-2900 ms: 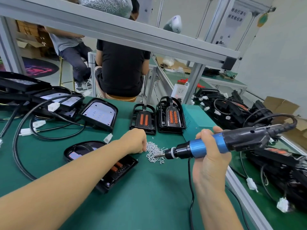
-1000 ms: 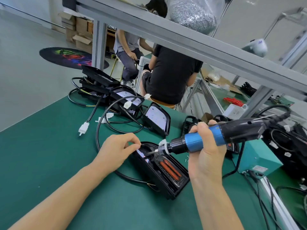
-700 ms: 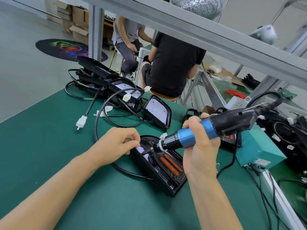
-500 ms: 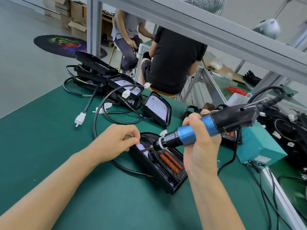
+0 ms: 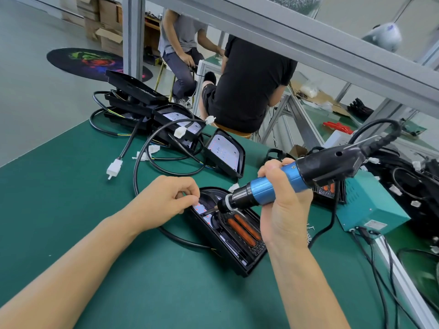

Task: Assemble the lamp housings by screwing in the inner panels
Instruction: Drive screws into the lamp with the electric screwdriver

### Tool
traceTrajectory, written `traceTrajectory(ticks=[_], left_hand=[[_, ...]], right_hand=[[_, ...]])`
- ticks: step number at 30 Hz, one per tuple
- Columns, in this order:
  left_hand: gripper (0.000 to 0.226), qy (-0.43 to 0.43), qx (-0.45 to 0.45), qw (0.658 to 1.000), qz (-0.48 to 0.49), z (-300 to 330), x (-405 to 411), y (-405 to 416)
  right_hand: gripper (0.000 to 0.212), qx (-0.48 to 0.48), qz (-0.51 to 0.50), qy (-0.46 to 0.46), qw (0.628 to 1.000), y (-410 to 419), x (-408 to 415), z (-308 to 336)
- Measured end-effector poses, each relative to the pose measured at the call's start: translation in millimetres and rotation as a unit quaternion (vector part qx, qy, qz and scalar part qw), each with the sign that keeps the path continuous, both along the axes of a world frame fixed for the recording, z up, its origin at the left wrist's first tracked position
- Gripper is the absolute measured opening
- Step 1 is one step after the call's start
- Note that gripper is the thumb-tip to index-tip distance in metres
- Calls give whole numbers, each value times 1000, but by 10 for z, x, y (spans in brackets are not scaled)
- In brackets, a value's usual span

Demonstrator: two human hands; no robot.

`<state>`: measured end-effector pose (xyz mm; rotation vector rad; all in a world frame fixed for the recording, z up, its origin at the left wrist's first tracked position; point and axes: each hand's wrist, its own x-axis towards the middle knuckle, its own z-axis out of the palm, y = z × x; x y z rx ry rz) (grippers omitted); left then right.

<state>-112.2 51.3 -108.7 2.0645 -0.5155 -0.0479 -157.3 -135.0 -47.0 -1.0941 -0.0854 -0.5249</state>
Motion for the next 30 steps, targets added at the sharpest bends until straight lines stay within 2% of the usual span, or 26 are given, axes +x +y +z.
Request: traceTrajectory(ticks=[7,11,20,23,26,30], left_hand=[[17,4,2,1000,-1,0,5,3],[16,8,-2,1000,-2,6,13,1],[20,12,21,1000,-3,65,38,-24],[20,-11,34,999,9,82,57,-50],[18,-31,-14,999,32,148,64,-168],[17,-2,-84,996,-4,308,48,-517]], right_hand=[[25,22,-6,11,1000,-20,-9,-12],[30,32,-34,15,999,-29,-36,4],[22,103,-90,19,990,-313,-238,52],[21,149,-121,3,981,-521,-349,93],[22,180,-158,-22,971,-735,-470,141],[22,181,-212,-37,960,-972,-599,153]])
